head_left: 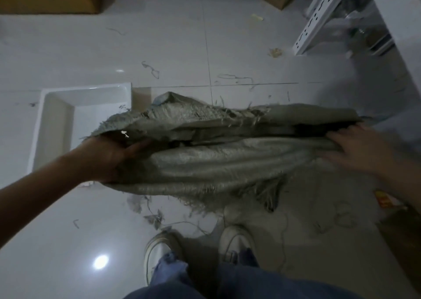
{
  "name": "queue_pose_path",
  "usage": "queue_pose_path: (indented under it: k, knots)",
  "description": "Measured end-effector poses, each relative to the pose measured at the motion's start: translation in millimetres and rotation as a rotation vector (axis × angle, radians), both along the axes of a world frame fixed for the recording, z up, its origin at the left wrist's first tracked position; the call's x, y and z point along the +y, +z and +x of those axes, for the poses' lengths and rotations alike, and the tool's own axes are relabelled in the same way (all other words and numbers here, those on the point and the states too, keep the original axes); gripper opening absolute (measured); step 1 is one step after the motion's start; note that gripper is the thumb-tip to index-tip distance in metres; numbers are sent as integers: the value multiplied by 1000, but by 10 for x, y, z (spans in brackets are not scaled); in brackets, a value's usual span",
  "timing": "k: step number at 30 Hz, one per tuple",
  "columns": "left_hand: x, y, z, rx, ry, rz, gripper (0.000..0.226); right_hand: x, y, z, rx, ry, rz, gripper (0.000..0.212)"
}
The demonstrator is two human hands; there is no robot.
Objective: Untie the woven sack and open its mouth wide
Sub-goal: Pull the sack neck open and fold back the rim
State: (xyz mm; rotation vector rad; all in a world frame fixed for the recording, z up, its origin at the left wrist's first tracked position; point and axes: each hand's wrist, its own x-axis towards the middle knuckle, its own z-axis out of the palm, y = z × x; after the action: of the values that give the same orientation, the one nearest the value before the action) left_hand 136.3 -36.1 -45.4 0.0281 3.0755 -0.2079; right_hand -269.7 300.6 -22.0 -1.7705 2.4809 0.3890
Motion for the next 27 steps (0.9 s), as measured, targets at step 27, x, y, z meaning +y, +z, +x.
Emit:
queue_pose_path:
  k: [27]
  knots:
    - [12,-142,-660,170,1107,348,31,-1088,-174,222,-639,-671,-355,18]
